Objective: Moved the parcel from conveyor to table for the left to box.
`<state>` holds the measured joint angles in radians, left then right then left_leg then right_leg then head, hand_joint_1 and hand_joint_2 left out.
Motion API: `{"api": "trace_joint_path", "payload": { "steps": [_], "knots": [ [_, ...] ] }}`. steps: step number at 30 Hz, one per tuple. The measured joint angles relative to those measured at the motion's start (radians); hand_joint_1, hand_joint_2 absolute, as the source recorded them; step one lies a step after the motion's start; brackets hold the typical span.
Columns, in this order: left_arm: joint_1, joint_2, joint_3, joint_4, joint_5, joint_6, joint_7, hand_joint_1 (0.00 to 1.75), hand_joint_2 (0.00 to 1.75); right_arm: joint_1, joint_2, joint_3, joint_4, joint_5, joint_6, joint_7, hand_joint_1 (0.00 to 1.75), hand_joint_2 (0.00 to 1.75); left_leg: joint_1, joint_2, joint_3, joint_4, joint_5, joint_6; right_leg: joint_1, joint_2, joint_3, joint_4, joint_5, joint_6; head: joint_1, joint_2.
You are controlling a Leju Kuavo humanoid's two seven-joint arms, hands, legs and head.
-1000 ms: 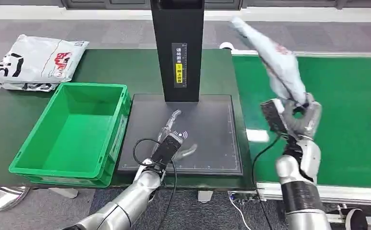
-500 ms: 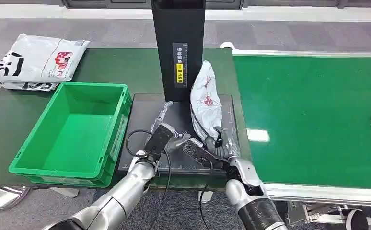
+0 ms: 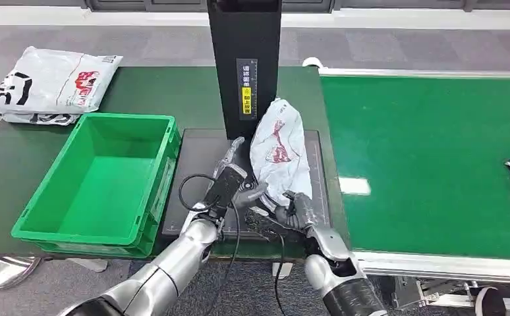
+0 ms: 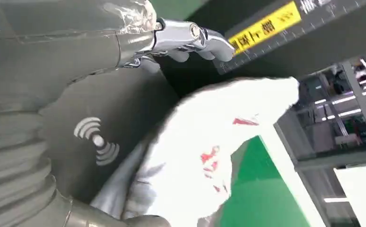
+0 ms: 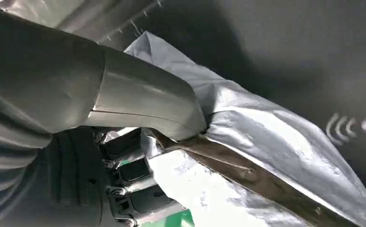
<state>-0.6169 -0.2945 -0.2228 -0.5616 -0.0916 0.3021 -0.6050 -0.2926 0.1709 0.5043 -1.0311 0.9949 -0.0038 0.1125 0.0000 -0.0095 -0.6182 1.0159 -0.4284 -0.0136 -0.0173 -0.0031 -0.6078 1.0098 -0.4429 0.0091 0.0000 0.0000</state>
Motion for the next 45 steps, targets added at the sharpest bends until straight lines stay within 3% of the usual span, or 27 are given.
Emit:
{"api": "trace_joint_path", "payload": {
  "steps": [6,11,15,20,23,30,36,40,45],
  "knots": [
    [-0.024,-0.024,0.000,0.024,0.014,0.003,-0.016,0.00,1.75,0.025,-0.009,0.003,-0.059,-0.003,0.004,0.007,0.00,1.75,0.000,0.000,0.000,0.000,0.000,0.000,0.000,0.000,0.000,0.000,0.000,0.000,0.000,0.000],
    [-0.029,-0.030,0.000,0.029,0.067,0.037,-0.065,0.00,1.75,0.065,-0.022,-0.010,-0.205,-0.022,-0.100,-0.062,0.00,1.75,0.000,0.000,0.000,0.000,0.000,0.000,0.000,0.000,0.000,0.000,0.000,0.000,0.000,0.000],
    [-0.028,-0.037,0.000,0.019,0.100,0.077,-0.090,0.00,1.75,0.110,-0.023,-0.060,-0.350,-0.125,-0.263,-0.209,0.00,1.75,0.000,0.000,0.000,0.000,0.000,0.000,0.000,0.000,0.000,0.000,0.000,0.000,0.000,0.000],
    [-0.027,-0.054,-0.001,-0.034,0.119,0.154,-0.095,0.00,1.75,0.146,-0.005,-0.180,-0.430,-0.496,-0.364,-0.463,0.00,1.75,-0.001,0.000,0.000,0.000,-0.001,0.001,-0.001,0.000,0.000,0.000,0.000,0.000,0.000,0.000],
    [-0.027,-0.063,-0.005,-0.045,0.104,0.182,-0.096,0.00,1.75,0.157,0.003,-0.243,-0.425,-0.687,-0.367,-0.554,0.00,1.75,-0.001,0.000,0.000,0.000,-0.001,0.001,-0.001,0.000,0.000,0.000,0.000,0.000,0.000,0.000],
    [-0.032,-0.058,-0.045,-0.020,0.010,0.168,-0.079,0.00,1.75,0.172,-0.001,-0.283,-0.375,-0.845,-0.388,-0.667,0.00,1.75,0.000,0.001,0.000,0.000,-0.001,0.001,0.000,0.000,0.000,0.000,0.000,0.000,0.000,0.000],
    [-0.029,-0.018,-0.164,0.060,-0.248,0.136,0.028,0.00,1.75,0.163,-0.008,-0.283,-0.309,-0.885,-0.359,-0.702,0.00,1.75,0.000,0.002,0.000,0.000,-0.001,0.001,0.000,0.001,0.000,0.000,0.000,0.000,0.000,0.000],
    [-0.029,-0.002,-0.235,0.119,-0.366,0.066,0.180,0.00,1.75,0.134,-0.008,-0.283,-0.274,-0.885,-0.330,-0.701,0.00,1.75,0.000,0.002,0.000,0.000,-0.001,0.001,0.000,0.001,0.000,0.000,0.000,0.000,0.000,0.000],
    [-0.029,0.015,-0.291,0.157,-0.386,0.045,0.208,0.00,1.75,0.112,-0.008,-0.283,-0.247,-0.885,-0.322,-0.701,0.00,1.75,0.000,0.002,0.000,0.000,-0.001,0.001,0.000,0.001,0.000,0.000,0.000,0.000,0.000,0.000]
  ]
}}
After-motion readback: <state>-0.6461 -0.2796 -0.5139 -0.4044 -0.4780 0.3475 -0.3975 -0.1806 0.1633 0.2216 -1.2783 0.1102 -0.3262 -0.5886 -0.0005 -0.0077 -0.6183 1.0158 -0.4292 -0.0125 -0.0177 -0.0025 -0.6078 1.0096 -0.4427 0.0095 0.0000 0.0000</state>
